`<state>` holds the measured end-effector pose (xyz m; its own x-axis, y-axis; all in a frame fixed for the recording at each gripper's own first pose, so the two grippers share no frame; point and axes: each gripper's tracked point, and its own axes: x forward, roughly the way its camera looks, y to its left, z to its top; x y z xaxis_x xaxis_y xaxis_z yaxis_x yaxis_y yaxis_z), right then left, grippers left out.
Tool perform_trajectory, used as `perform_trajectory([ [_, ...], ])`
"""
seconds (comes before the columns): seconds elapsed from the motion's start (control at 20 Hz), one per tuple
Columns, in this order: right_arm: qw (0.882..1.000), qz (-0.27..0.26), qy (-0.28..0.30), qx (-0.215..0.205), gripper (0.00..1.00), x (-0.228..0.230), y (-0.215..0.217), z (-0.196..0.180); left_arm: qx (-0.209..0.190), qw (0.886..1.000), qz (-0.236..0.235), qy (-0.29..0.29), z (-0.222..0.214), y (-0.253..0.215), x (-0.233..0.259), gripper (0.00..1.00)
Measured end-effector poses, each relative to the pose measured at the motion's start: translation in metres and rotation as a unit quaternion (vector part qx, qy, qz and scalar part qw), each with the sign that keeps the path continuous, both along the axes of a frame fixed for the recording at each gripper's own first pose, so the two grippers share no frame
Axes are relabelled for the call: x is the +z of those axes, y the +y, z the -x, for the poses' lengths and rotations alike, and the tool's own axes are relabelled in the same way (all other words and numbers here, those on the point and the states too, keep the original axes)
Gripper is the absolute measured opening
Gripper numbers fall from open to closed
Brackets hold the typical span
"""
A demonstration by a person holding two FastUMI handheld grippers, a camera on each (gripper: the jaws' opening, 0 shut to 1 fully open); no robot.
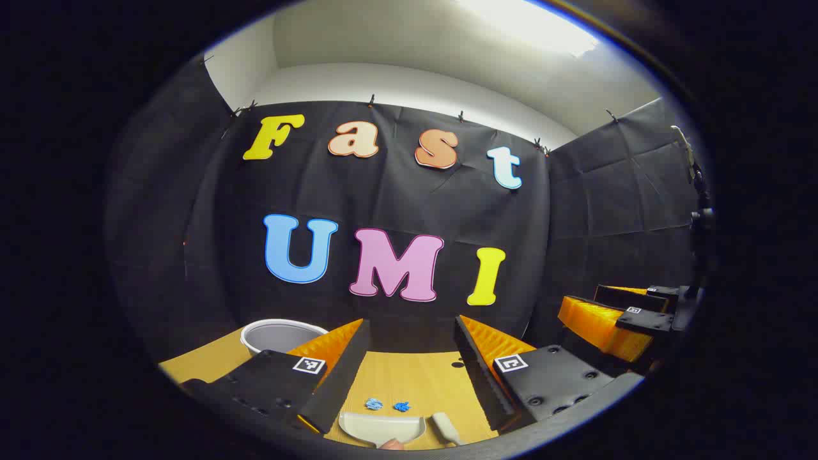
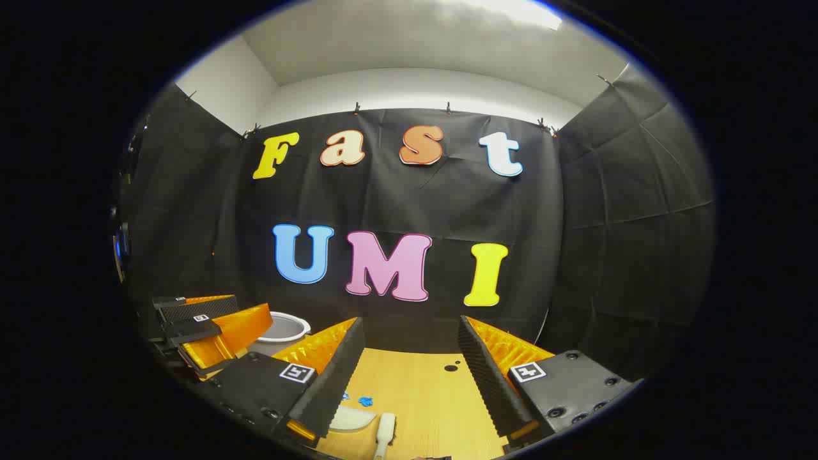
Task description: Pick up the small broom and dustpan from the desktop, sweep the trash into the dustpan with the broom, and then empty the trash into the garbage bin.
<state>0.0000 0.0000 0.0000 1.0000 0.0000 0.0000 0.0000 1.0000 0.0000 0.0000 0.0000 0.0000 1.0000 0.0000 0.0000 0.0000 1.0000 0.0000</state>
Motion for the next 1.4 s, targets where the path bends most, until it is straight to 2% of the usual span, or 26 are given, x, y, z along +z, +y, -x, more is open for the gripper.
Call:
perform_trajectory([
  [0.05,1.0,0.001,0.0,0.007,0.95,0.0,0.001,-0.003,-0.01,1.0,0.005,-0.002,-0.002,-0.005,-0.002,0.78],
  [0.15,1.0,0.006,-0.001,0.023,0.95,0.001,0.0,-0.009,0.0,1.0,0.014,0.009,-0.003,0.0,-0.015,0.78],
  [0.25,0.999,0.008,-0.012,0.03,0.92,0.006,-0.008,-0.012,0.009,1.0,0.024,0.004,-0.009,-0.005,-0.01,0.78],
  [0.3,0.999,0.004,-0.015,0.035,0.95,0.006,-0.011,-0.015,0.018,1.0,0.025,0.003,-0.012,-0.008,-0.005,0.78],
  [0.4,0.999,-0.009,-0.001,0.049,0.92,-0.003,-0.015,-0.018,0.034,0.999,0.024,-0.011,-0.015,-0.012,0.006,0.78],
  [0.55,0.998,-0.013,0.007,0.056,0.95,-0.002,-0.025,-0.023,0.034,0.999,0.025,-0.021,-0.023,-0.026,0.01,0.78],
  [0.65,0.997,0.007,-0.004,0.076,0.92,-0.002,-0.021,-0.024,0.061,0.998,0.018,-0.016,-0.023,-0.018,0.006,0.78],
  [0.7,0.997,0.014,-0.008,0.081,0.95,-0.002,-0.019,-0.026,0.077,0.997,0.021,-0.012,-0.023,-0.013,0.006,0.79],
  [0.75,0.996,0.014,0.004,0.089,0.92,-0.009,-0.016,-0.028,0.086,0.996,0.027,-0.005,-0.022,-0.011,0.002,0.78],
  [0.8,0.995,0.008,0.016,0.098,0.94,-0.015,-0.01,-0.028,0.088,0.996,0.031,0.003,-0.021,-0.013,0.002,0.78],
  [0.85,0.995,0.002,0.016,0.103,0.92,-0.016,-0.006,-0.027,0.088,0.996,0.03,0.001,-0.019,-0.014,0.006,0.78],
  [0.9,0.995,0.001,0.01,0.103,0.95,-0.011,-0.003,-0.026,0.091,0.996,0.025,-0.005,-0.019,-0.01,0.012,0.78],
  [1.05,0.996,0.009,0.015,0.092,0.95,-0.013,0.002,-0.037,0.084,0.996,0.01,0.003,-0.026,0.001,0.013,0.78],
  [1.1,0.995,0.005,0.018,0.094,0.92,-0.016,0.009,-0.038,0.08,0.997,0.007,0.005,-0.026,0.004,0.015,0.78],
  [1.15,0.995,0.002,0.016,0.096,0.95,-0.015,0.015,-0.041,0.078,0.997,0.006,0.0,-0.026,0.009,0.019,0.78],
  [1.4,0.995,0.012,0.014,0.095,0.95,-0.009,0.03,-0.051,0.078,0.997,0.012,0.008,-0.025,0.02,0.016,0.78],
])
